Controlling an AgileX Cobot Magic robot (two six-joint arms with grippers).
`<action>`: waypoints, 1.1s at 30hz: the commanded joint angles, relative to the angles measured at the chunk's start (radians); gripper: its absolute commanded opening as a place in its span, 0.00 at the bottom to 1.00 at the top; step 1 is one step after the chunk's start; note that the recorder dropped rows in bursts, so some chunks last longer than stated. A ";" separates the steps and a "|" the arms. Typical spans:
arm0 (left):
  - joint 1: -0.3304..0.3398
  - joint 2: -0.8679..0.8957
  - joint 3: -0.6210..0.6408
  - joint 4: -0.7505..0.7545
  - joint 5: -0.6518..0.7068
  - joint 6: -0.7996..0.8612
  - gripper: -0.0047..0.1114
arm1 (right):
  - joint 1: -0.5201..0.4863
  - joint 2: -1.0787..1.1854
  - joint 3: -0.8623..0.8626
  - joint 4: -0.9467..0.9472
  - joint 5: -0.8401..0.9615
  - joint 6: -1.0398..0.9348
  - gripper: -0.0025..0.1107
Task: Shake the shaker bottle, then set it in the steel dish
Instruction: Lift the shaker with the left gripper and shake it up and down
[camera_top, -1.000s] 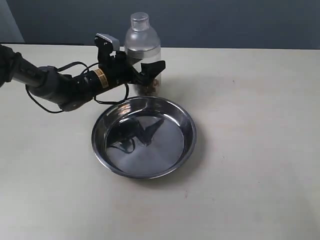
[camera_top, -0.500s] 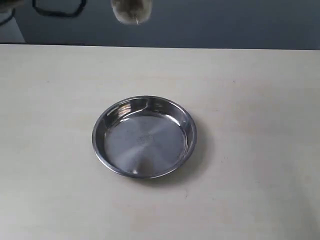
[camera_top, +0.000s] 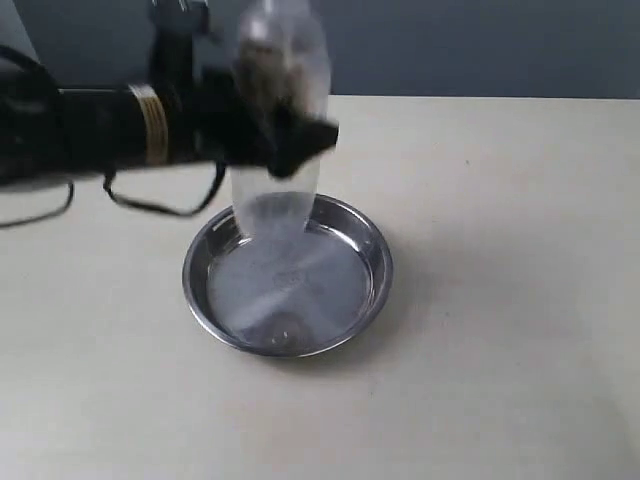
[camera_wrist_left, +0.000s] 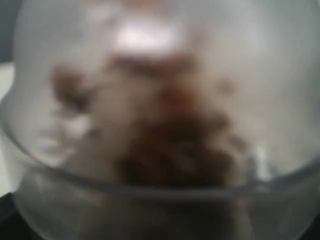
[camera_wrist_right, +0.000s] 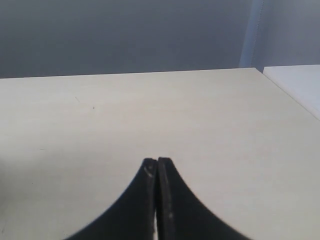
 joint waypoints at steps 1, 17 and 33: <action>0.032 -0.146 -0.057 0.003 -0.105 -0.014 0.04 | -0.006 -0.005 0.001 -0.001 -0.008 -0.003 0.01; -0.078 -0.096 0.115 -0.061 0.217 0.021 0.04 | -0.006 -0.005 0.001 -0.001 -0.008 -0.003 0.01; -0.061 -0.332 0.041 -0.064 0.177 0.039 0.04 | -0.006 -0.005 0.001 -0.001 -0.008 -0.003 0.01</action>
